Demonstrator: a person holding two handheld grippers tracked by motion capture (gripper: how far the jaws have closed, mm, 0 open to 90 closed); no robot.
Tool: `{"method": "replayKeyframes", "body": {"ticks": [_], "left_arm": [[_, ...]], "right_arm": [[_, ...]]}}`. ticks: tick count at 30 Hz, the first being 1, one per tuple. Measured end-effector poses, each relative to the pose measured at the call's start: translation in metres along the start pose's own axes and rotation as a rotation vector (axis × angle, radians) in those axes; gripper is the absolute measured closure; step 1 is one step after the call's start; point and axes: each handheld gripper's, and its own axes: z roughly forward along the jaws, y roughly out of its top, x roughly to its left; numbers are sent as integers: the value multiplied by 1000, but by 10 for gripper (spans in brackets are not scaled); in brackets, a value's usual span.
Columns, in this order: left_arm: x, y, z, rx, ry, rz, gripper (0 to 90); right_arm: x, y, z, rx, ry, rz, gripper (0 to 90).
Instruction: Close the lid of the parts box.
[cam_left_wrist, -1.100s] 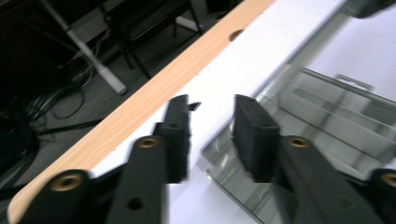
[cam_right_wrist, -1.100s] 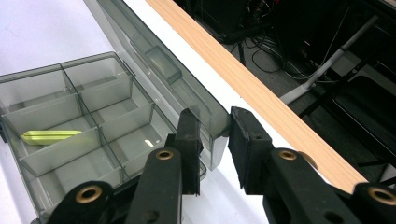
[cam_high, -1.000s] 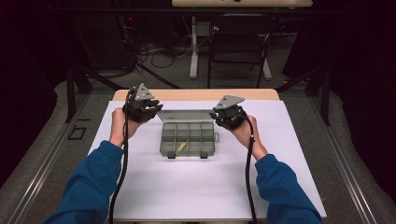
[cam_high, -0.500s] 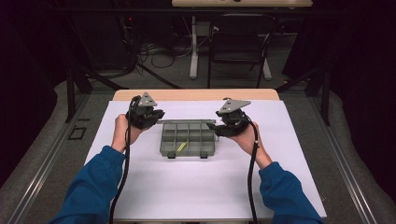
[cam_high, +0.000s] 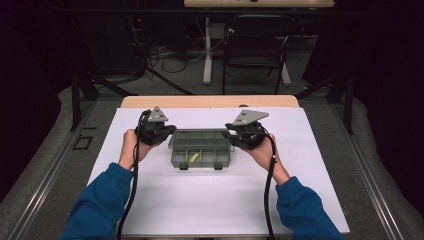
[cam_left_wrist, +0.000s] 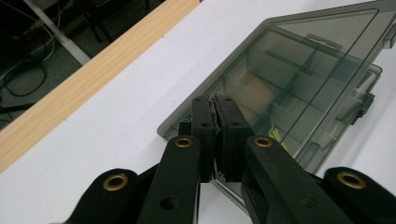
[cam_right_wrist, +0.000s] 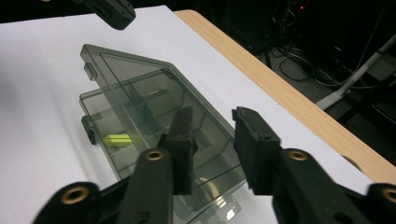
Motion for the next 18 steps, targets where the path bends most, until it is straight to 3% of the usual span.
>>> {"method": "replayKeyframes", "body": {"ticks": [8, 18], "left_arm": [[-8, -14, 4, 8, -18, 2, 886], [-15, -30, 9, 18, -31, -2, 896]], "right_arm": [[7, -9, 7, 8, 17, -2, 890], [16, -24, 21, 56, 48, -9, 900]]}}
